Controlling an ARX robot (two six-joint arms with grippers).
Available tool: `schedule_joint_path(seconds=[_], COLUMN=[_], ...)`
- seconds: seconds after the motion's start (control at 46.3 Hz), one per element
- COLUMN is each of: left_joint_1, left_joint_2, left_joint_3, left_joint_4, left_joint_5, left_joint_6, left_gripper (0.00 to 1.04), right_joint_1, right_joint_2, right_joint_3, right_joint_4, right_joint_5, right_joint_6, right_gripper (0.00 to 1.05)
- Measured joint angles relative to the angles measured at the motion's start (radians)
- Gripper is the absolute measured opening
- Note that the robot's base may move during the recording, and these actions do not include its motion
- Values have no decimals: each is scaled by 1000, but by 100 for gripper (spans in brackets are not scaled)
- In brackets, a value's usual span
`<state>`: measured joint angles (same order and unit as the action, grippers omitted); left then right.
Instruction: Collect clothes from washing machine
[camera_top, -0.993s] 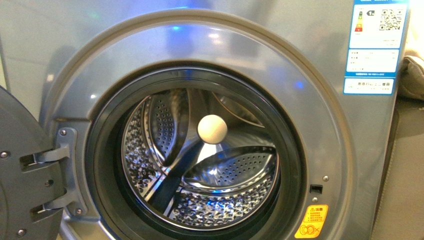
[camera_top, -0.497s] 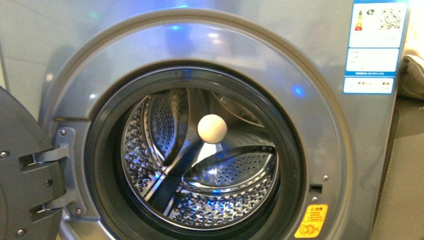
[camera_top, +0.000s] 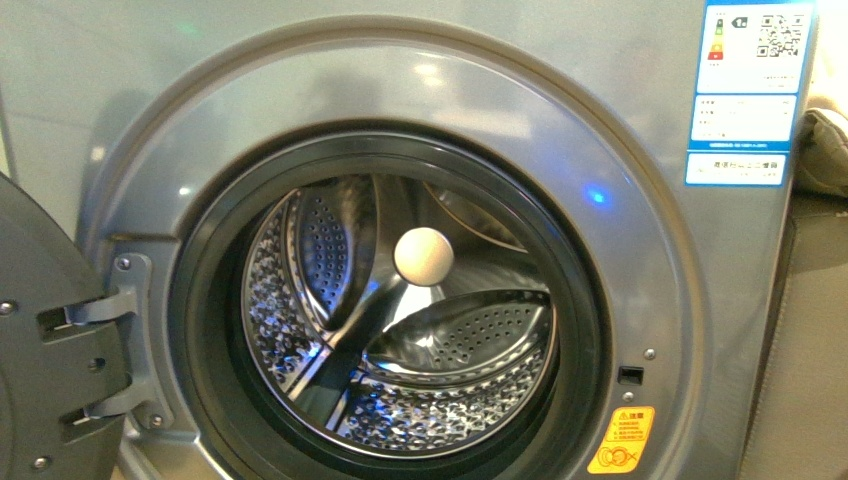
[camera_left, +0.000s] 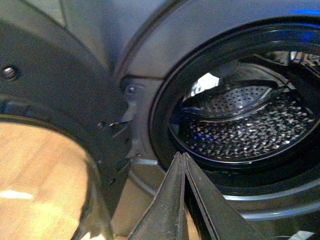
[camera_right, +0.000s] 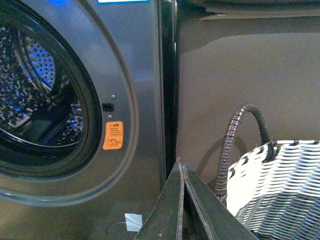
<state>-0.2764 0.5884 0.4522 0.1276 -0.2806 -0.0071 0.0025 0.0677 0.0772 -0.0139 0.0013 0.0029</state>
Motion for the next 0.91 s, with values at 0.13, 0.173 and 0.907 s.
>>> schedule_joint_path(seconds=[0.13,0.173,0.907], left_joint_1=[55,70,275], left_joint_2=[-73,-98,-333], left_joint_3=[-101,-127,-370], left_joint_4=[32,40,48], left_joint_5=[76,92,281], left_joint_6=[1,1,3], left_gripper=[4,4,4], right_joint_1=[0,0,0], right_joint_2=[-13,-16,-63], right_joint_3=[-14,-20,-72], right_joint_4=[2,3,10], right_joint_5=[0,0,0], right_joint_6=[0,0,0], right_gripper=[2,2,2])
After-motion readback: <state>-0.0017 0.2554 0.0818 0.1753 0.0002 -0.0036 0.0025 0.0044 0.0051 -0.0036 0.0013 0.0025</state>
